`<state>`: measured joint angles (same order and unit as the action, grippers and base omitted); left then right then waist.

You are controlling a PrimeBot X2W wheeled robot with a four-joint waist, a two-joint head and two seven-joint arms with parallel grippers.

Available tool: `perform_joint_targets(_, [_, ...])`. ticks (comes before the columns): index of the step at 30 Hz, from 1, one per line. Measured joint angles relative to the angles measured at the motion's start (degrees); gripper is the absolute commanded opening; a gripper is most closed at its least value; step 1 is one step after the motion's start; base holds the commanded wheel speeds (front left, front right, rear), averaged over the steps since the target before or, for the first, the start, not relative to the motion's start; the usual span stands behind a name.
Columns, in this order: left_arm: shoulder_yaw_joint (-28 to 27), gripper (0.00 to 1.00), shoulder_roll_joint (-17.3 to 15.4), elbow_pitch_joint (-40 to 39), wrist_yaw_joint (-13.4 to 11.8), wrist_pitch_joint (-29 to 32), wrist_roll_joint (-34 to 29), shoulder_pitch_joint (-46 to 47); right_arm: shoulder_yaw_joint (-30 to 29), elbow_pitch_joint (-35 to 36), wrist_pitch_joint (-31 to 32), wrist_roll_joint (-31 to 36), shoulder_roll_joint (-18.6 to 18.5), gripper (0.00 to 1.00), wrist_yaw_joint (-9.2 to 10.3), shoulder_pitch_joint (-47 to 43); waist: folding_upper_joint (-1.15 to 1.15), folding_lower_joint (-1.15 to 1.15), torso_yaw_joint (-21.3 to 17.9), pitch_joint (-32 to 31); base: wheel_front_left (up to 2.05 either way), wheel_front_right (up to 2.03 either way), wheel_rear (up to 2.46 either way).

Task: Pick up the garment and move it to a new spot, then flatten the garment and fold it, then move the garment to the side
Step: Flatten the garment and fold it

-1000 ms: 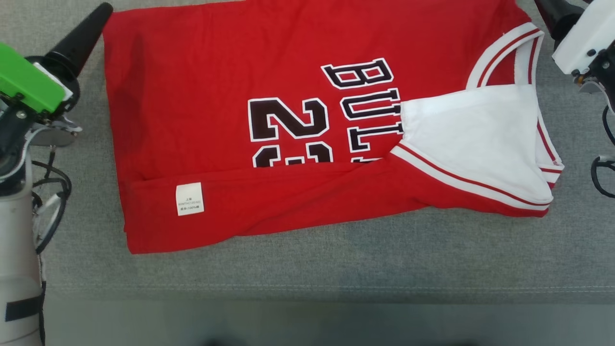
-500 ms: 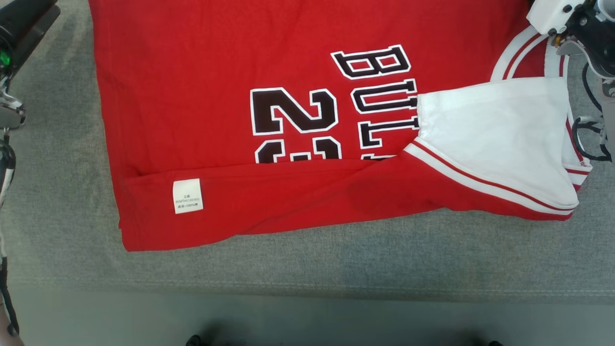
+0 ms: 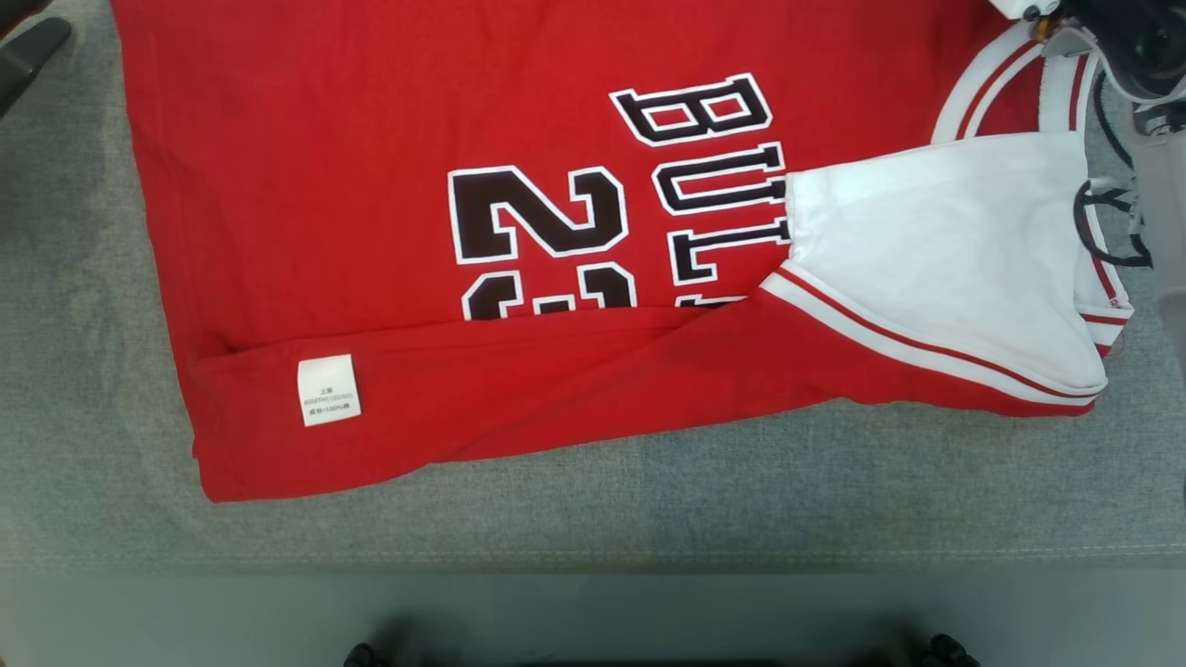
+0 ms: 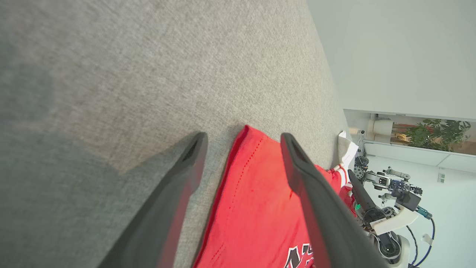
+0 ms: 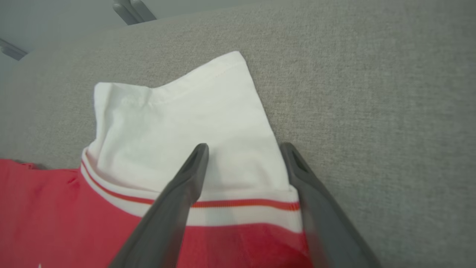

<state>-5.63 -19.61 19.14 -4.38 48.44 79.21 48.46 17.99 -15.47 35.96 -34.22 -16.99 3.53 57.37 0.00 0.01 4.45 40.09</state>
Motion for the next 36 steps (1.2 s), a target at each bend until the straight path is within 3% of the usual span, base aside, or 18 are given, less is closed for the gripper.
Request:
perform_joint_targets(4, [0.3,0.98,-0.63,0.68,0.0,1.49,0.44,0.31,0.47,-1.04,-0.38,-0.01,0.67,1.0,-0.67,0.24,0.0,0.0,-0.73,0.28,0.0,0.0,0.0])
perform_joint_targets(6, [0.63,0.89,-0.93,0.73,0.01,2.11,0.52,1.07,0.44,-1.42,-0.49,-0.01,0.63,1.0,-0.74,0.94,0.0,0.0,-0.93,0.61,0.0,0.0,0.0])
perform_joint_targets(12, [1.64,0.8,-0.71,1.54,0.42,3.5,1.27,2.1,0.45,-3.53,-2.18,-0.01,0.82,1.0,-1.77,1.48,0.0,-0.01,-1.39,0.81,0.0,0.0,0.0])
perform_joint_targets(17, [2.07,0.55,-0.76,2.23,0.63,4.12,1.27,2.34,0.46,-4.63,-2.54,-0.01,0.92,1.0,-2.08,2.07,0.0,-0.01,-1.52,0.74,0.0,0.0,0.0])
perform_joint_targets(20, [2.49,0.32,-0.74,2.53,0.89,4.79,1.3,2.37,0.48,-5.46,-2.91,-0.01,0.93,1.0,-2.53,2.18,0.0,0.0,-1.53,0.62,0.0,0.0,0.0])
perform_joint_targets(27, [3.83,0.18,0.04,2.89,1.85,5.2,1.29,2.38,0.86,-7.56,-3.2,-0.01,1.44,1.0,-3.01,3.28,0.0,0.0,-1.29,0.23,0.0,0.0,0.0])
perform_joint_targets(28, [3.89,0.13,0.2,2.94,1.86,5.48,1.29,2.39,0.9,-7.8,-3.23,-0.01,1.7,1.0,-3.01,3.38,0.0,0.0,-1.25,0.18,0.0,0.0,0.0])
perform_joint_targets(29, [3.98,0.0,0.32,3.0,1.89,5.47,1.29,2.4,0.96,-8.1,-3.23,-0.01,1.97,1.0,-3.01,3.52,0.0,-0.01,-1.22,0.15,0.0,0.0,0.0])
perform_joint_targets(36, [4.7,0.0,0.75,3.47,2.6,5.53,1.27,2.93,1.82,-9.82,-3.23,-0.02,2.97,1.0,-3.6,4.76,0.0,-0.01,-0.88,0.06,0.0,0.0,0.0])
